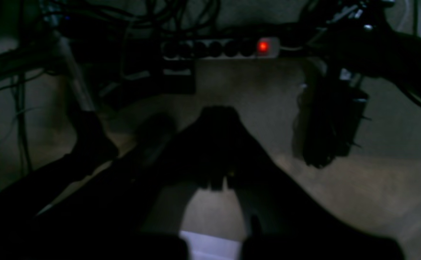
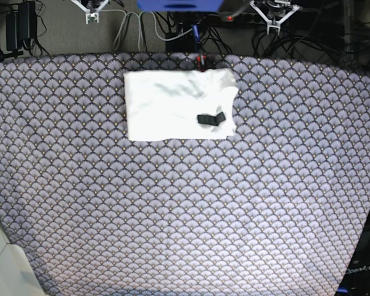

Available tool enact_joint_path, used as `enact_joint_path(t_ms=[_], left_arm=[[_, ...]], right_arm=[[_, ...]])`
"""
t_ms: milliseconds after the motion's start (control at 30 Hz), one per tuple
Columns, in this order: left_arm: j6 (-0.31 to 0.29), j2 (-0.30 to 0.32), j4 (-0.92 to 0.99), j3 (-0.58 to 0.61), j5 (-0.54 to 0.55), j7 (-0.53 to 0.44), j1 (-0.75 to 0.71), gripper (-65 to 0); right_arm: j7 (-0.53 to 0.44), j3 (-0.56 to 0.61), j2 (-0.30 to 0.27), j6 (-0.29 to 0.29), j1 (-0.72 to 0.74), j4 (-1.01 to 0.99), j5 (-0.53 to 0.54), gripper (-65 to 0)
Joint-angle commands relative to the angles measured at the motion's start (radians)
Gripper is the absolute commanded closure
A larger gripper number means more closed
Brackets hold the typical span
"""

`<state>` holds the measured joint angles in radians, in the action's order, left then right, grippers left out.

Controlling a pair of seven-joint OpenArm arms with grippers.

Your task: Fold the T-shirt properly

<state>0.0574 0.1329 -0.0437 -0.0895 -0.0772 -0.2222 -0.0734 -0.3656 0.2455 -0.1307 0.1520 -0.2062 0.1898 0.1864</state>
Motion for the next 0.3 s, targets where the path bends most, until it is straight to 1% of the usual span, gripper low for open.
enact_joint_path(t_ms=[0,67,100,133,267], left_arm=[[0.009,0.004,0.001,0.0,0.003,-0.009,0.002,-0.3],[0.009,0.004,0.001,0.0,0.003,-0.009,0.004,-0.3],[0.009,0.004,0.001,0.0,0.003,-0.009,0.004,-0.3],[0.009,0.004,0.001,0.0,0.003,-0.009,0.007,-0.3],[0.009,0.004,0.0,0.0,0.003,-0.009,0.01,-0.3]], right_arm=[[-0.016,0.024,0.001,0.054,-0.002,-0.002,0.003,0.0],[-0.008,0.062,0.01,0.12,0.012,-0.008,0.003,0.0],[-0.008,0.078,0.019,0.139,0.012,-0.008,0.003,0.0],[-0.006,0.09,0.026,0.146,0.014,-0.008,0.003,0.0],[-0.006,0.093,0.03,0.148,0.014,-0.008,0.003,0.0]])
